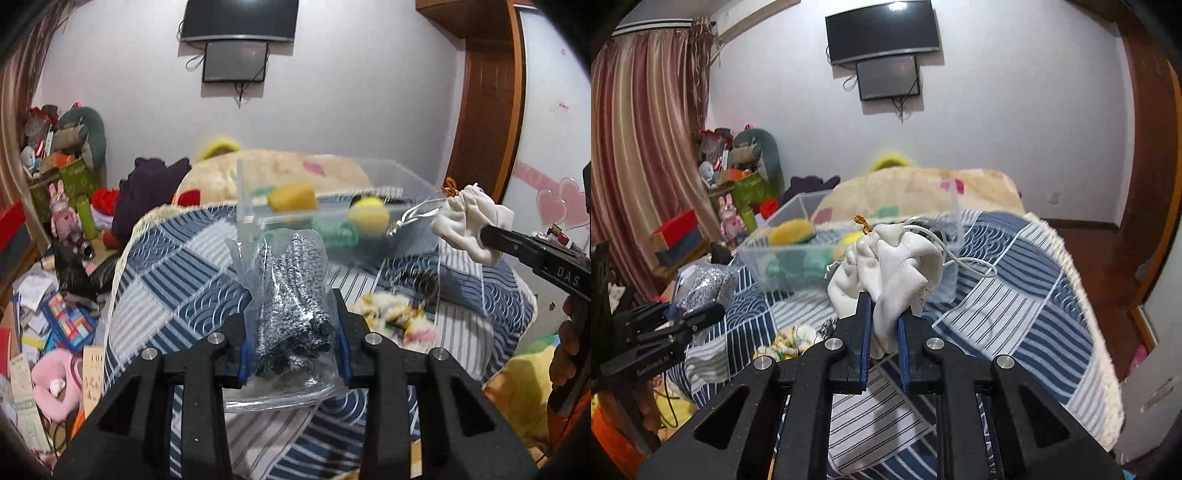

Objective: Organize soft objects
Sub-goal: 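Drop the bagged sock into the box with the left tool while the right tool drops the pouch in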

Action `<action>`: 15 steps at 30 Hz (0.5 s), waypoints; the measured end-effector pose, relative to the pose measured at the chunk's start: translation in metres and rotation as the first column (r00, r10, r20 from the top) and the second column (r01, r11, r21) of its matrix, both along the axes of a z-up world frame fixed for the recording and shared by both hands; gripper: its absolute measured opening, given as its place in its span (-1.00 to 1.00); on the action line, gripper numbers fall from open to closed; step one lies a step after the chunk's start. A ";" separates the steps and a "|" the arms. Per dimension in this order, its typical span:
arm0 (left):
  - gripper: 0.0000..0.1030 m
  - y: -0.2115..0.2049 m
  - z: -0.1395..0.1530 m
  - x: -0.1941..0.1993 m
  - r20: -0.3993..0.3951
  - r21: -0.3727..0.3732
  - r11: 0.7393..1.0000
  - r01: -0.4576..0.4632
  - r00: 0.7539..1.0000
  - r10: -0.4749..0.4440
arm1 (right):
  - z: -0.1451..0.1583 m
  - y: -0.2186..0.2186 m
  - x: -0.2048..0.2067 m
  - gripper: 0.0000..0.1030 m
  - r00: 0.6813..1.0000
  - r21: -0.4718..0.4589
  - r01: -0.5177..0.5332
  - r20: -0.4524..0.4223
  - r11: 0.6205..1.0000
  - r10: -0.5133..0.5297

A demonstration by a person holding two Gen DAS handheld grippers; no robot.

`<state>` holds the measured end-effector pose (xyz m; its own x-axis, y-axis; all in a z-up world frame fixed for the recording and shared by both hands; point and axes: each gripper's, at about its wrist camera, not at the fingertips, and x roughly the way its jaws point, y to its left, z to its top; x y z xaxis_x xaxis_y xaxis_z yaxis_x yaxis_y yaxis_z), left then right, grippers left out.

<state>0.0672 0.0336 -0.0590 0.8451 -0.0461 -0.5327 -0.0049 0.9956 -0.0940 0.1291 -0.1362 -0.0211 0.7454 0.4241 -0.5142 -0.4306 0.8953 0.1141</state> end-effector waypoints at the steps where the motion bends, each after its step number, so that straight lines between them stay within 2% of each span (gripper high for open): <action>1: -0.32 -0.001 0.005 0.002 0.011 0.002 1.000 0.007 1.000 -0.007 | 0.004 -0.001 -0.001 -0.78 1.000 -0.001 0.005 0.012 1.000 -0.005; 15: -0.32 -0.005 0.051 0.046 0.096 0.015 0.999 0.042 0.994 -0.044 | 0.038 0.009 0.017 -0.78 0.992 -0.005 0.015 0.127 1.000 -0.014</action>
